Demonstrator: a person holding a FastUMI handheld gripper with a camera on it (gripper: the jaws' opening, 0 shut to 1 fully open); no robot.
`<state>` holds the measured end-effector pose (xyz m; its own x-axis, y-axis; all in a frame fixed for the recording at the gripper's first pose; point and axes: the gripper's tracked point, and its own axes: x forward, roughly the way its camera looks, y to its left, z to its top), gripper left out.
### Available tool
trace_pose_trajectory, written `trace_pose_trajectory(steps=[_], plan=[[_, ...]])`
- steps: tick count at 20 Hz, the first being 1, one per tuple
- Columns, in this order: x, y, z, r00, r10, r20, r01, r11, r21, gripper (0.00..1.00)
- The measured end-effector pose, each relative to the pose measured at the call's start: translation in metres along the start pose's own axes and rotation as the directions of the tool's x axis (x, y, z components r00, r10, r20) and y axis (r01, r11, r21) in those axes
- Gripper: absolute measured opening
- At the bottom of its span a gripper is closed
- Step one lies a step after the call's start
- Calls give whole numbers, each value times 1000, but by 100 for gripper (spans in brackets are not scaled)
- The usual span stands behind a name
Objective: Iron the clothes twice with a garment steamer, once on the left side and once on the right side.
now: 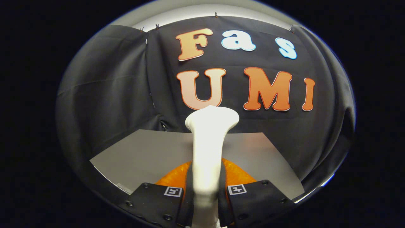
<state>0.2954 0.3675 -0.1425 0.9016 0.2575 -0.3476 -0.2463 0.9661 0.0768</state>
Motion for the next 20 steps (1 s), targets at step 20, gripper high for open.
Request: trace_pose_trajectory(steps=[20], plan=[[-236, -68, 93, 932, 121, 343, -123, 992, -15, 38]])
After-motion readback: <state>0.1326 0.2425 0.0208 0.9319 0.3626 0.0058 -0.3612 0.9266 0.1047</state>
